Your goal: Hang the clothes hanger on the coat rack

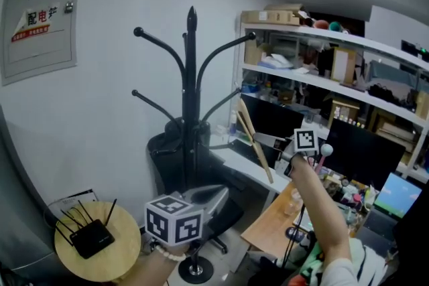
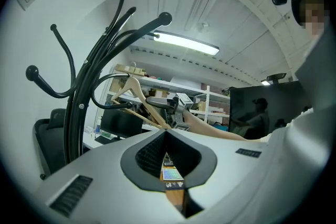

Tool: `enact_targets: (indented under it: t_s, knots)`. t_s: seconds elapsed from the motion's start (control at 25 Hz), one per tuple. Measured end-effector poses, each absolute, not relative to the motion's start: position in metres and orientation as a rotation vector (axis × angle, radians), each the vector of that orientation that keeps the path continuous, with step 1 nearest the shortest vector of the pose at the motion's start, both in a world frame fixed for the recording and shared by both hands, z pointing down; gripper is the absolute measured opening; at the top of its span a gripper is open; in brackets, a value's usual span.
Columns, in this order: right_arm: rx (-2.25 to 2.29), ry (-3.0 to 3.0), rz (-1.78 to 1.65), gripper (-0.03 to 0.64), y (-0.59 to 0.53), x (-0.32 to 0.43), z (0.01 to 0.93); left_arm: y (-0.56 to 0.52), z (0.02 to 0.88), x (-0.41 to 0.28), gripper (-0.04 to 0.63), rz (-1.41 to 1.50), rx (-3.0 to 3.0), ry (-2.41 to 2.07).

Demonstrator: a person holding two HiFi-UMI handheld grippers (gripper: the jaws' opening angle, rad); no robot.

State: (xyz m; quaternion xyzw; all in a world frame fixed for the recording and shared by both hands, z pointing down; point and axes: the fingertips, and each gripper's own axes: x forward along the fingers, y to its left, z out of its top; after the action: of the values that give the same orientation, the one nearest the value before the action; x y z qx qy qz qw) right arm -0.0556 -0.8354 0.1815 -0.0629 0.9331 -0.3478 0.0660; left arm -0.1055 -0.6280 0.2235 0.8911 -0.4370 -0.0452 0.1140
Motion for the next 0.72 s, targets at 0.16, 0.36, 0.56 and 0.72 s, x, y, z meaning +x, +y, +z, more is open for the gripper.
enact_targets:
  t_s: [0.16, 0.36, 0.56, 0.72]
  knots:
    - [-0.174, 2.785, -1.112, 0.107, -0.847, -0.063, 0.194, -0.625, 0.227, -0.098, -0.002, -0.137, 2.611, -1.249]
    - [-0.183, 2.764, -1.153, 0.107, -0.855, -0.067, 0.203, -0.621, 0.236, -0.097, -0.002, -0.133, 2.598, -1.245]
    - [-0.195, 2.757, -1.172, 0.107, -0.856, -0.064, 0.208, -0.622, 0.244, -0.101, -0.002, -0.144, 2.571, -1.252]
    - [-0.173, 2.749, -1.194, 0.109, -0.859, -0.066, 0.216, -0.624, 0.252, -0.098, -0.002, -0.138, 2.557, -1.236]
